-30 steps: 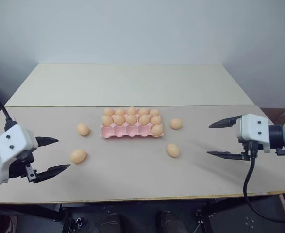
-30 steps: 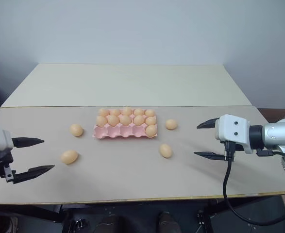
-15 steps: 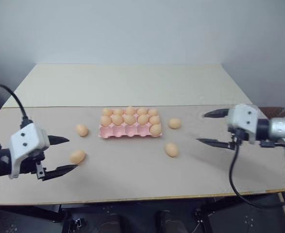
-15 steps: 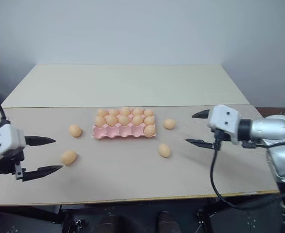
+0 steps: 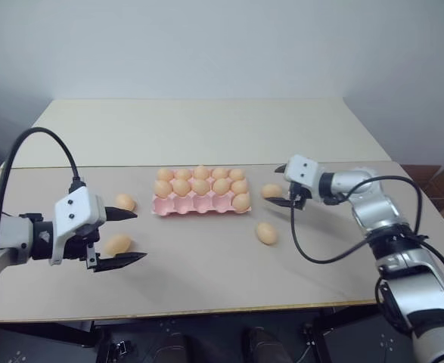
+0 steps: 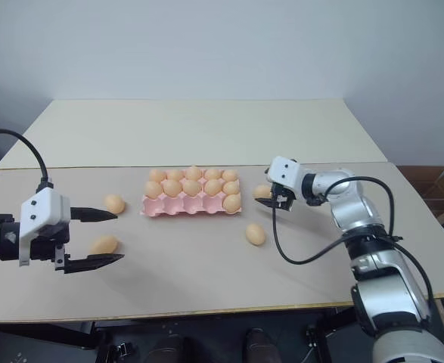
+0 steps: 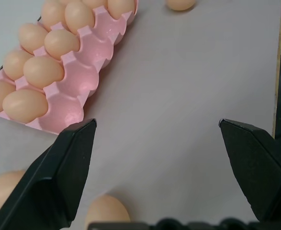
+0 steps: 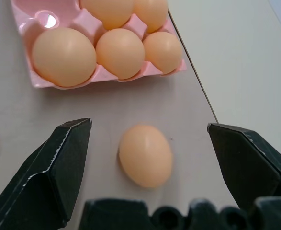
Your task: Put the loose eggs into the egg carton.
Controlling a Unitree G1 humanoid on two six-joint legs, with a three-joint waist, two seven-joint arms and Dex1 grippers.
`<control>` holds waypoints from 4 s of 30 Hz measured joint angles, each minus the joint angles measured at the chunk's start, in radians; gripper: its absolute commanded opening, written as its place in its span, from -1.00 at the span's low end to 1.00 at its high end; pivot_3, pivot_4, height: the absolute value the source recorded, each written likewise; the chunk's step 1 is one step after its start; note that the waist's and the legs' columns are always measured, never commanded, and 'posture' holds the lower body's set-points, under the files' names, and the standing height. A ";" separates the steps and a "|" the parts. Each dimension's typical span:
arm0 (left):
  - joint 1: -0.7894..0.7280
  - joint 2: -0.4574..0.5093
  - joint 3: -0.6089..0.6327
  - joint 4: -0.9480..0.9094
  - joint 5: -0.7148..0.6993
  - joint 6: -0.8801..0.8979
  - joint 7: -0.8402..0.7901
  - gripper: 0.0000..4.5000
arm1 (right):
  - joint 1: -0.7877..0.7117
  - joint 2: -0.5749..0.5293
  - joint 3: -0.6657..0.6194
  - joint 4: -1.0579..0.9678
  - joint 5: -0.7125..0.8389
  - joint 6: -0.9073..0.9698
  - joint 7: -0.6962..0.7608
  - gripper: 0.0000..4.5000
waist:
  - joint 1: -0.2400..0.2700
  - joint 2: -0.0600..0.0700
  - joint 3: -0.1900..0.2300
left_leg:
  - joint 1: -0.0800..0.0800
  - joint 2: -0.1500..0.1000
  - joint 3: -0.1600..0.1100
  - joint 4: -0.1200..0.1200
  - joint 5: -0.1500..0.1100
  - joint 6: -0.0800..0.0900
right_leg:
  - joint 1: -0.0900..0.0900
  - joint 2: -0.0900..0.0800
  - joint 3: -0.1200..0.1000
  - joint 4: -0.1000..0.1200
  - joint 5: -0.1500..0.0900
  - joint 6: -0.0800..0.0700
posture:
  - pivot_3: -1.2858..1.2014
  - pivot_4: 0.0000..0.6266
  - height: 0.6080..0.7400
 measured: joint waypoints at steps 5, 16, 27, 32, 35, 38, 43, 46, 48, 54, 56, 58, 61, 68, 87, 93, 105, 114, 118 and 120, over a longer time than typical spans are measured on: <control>0.021 -0.004 0.003 -0.006 0.000 0.000 0.011 0.98 | -0.075 0.045 0.010 0.185 -0.048 -0.082 -0.015 1.00 | -0.001 0.000 0.000 | 0.000 0.000 0.000 0.000 0.000 0.000 | 0.000 0.000 0.000 0.000 0.000 0.000 | 0.03 -0.52 1.00; 0.064 -0.007 0.014 -0.018 0.000 -0.004 0.024 0.98 | -0.116 0.086 0.036 0.387 -0.122 -0.142 -0.040 1.00 | -0.005 0.000 0.000 | 0.001 0.000 0.000 0.000 0.000 0.000 | 0.001 0.000 0.000 0.001 0.000 0.000 | 0.03 -0.52 1.00; 0.043 -0.003 0.013 -0.003 0.010 -0.011 0.019 1.00 | -0.148 0.114 0.033 0.465 -0.127 -0.168 -0.073 -0.12 | -0.024 0.000 0.000 | 0.001 0.000 0.000 0.000 0.000 0.000 | 0.001 0.000 0.000 0.001 0.001 0.000 | 0.03 -0.52 1.00; 0.043 -0.003 0.013 0.001 0.016 -0.012 0.014 1.00 | -0.149 0.116 0.033 0.472 -0.136 -0.183 -0.095 -0.18 | -0.026 0.000 0.000 | 0.001 0.000 -0.001 0.000 0.000 0.000 | 0.000 0.000 0.000 0.001 0.001 0.000 | 0.03 -0.52 1.00; 0.043 0.000 0.021 0.010 0.016 -0.012 0.005 1.00 | -0.135 0.101 0.031 0.427 -0.142 -0.189 -0.121 -0.18 | -0.026 0.000 0.000 | 0.001 0.000 -0.001 0.000 0.000 0.000 | 0.000 0.000 0.000 0.001 0.001 0.000 | 0.03 -0.52 1.00; 0.059 0.016 0.049 0.030 0.019 -0.012 -0.008 1.00 | -0.098 0.081 0.003 0.291 -0.113 -0.180 -0.108 -0.18 | -0.026 0.000 0.000 | 0.001 0.000 -0.001 -0.001 0.000 0.000 | 0.000 0.000 0.000 0.001 0.001 0.000 | 0.03 -0.52 1.00; 0.079 0.034 0.055 0.059 0.036 -0.012 -0.027 1.00 | -0.022 0.107 -0.036 -0.069 -0.025 -0.055 -0.056 -0.18 | -0.027 0.000 0.000 | 0.001 0.001 -0.001 -0.002 0.000 0.000 | 0.000 0.002 0.000 0.002 0.001 0.000 | 0.03 -0.52 1.00; 0.057 0.035 0.034 0.074 0.037 -0.015 -0.029 1.00 | 0.001 0.145 -0.014 -0.215 -0.024 0.016 -0.048 -0.18 | -0.023 0.000 0.000 | 0.002 0.002 -0.001 -0.001 0.000 0.000 | 0.000 0.001 -0.001 0.002 0.001 0.000 | 0.03 -0.52 1.00; 0.034 0.035 0.023 0.076 0.036 -0.015 -0.030 1.00 | 0.016 0.184 0.015 -0.257 -0.044 0.034 -0.067 -0.18 | -0.023 0.000 0.000 | 0.002 0.001 -0.001 -0.001 0.000 0.000 | 0.000 0.001 -0.001 0.002 0.001 0.000 | 0.03 -0.52 1.00; 0.028 0.038 0.023 0.076 0.038 -0.015 -0.033 1.00 | 0.049 0.219 0.078 -0.274 -0.094 0.065 -0.093 -0.18 | -0.019 0.000 0.000 | -0.001 0.001 -0.001 -0.001 0.000 0.000 | -0.001 0.000 -0.001 0.000 0.001 0.000 | 0.03 -0.52 1.00; 0.037 0.038 0.023 0.073 0.038 -0.013 -0.032 1.00 | 0.058 0.218 0.090 -0.282 -0.103 0.066 -0.089 -0.18 | -0.019 0.000 0.000 | -0.002 0.001 -0.001 -0.001 0.000 0.000 | -0.002 0.000 -0.001 0.000 0.001 0.000 | 0.03 -0.52 1.00; 0.048 0.038 0.024 0.072 0.038 -0.012 -0.031 1.00 | 0.061 0.220 0.102 -0.288 -0.103 0.079 -0.085 -0.05 | -0.021 0.000 0.000 | -0.002 0.001 -0.001 -0.001 0.000 0.000 | -0.002 0.000 -0.001 0.000 0.001 0.000 | 0.03 -0.52 1.00; 0.064 0.036 0.025 0.067 0.038 -0.009 -0.024 1.00 | 0.061 0.218 0.108 -0.288 -0.107 0.085 -0.085 0.36 | -0.023 0.000 0.000 | -0.001 0.001 -0.001 -0.001 0.000 0.000 | -0.002 0.001 -0.001 0.001 0.001 0.000 | 0.03 -0.52 1.00; 0.078 0.034 0.028 0.052 0.038 -0.008 -0.008 1.00 | 0.063 0.213 0.111 -0.295 -0.115 0.089 -0.085 0.99 | -0.023 0.000 0.000 | -0.001 0.001 -0.001 -0.001 0.000 0.000 | -0.002 0.001 -0.001 0.001 0.001 0.000 | 0.03 -0.52 1.00; 0.100 0.033 0.044 0.030 0.035 -0.011 -0.005 1.00 | 0.532 -0.206 -0.180 -1.078 0.164 0.535 0.094 0.99 | 0.010 0.000 0.000 | 0.002 0.001 0.000 -0.001 0.000 0.000 | 0.000 0.000 -0.002 0.000 -0.003 -0.006 | 0.03 -0.52 1.00; 0.077 0.031 0.039 0.052 0.032 -0.032 -0.015 1.00 | 0.667 -0.322 -0.329 -1.218 0.273 0.675 0.111 0.99 | 0.010 0.000 0.000 | 0.001 0.001 0.000 -0.001 0.000 0.000 | 0.000 -0.001 -0.001 -0.001 -0.003 -0.006 | 0.03 -0.52 1.00; 0.068 0.030 0.025 0.054 0.026 -0.034 -0.006 1.00 | 0.694 -0.342 -0.313 -1.222 0.326 0.718 0.059 0.99 | 0.005 -0.001 0.000 | 0.002 0.001 0.000 -0.001 0.000 0.000 | 0.000 -0.001 -0.001 -0.001 -0.003 -0.006 | 0.03 -0.52 1.00; 0.064 0.030 0.006 0.051 0.037 -0.033 0.010 1.00 | 0.541 -0.207 -0.095 -1.025 0.244 0.717 -0.050 0.99 | 0.006 -0.001 0.000 | 0.000 0.001 0.000 -0.001 0.000 0.000 | -0.001 -0.001 -0.001 -0.001 -0.003 -0.006 | 0.03 -0.52 1.00; 0.066 0.030 0.006 0.044 0.037 -0.033 0.017 1.00 | 0.514 -0.173 -0.047 -0.972 0.212 0.699 -0.070 0.99 | 0.006 -0.001 0.000 | -0.001 0.000 0.000 -0.001 0.000 0.000 | -0.001 -0.001 -0.001 -0.001 -0.003 -0.006 | 0.03 -0.52 1.00; 0.067 0.030 0.006 0.043 0.037 -0.032 0.017 1.00 | 0.514 -0.163 -0.038 -0.958 0.209 0.689 -0.070 0.99 | 0.008 -0.001 0.000 | -0.001 0.000 0.000 -0.001 0.000 0.000 | -0.001 -0.001 -0.001 -0.001 -0.003 -0.006 | 0.03 -0.52 1.00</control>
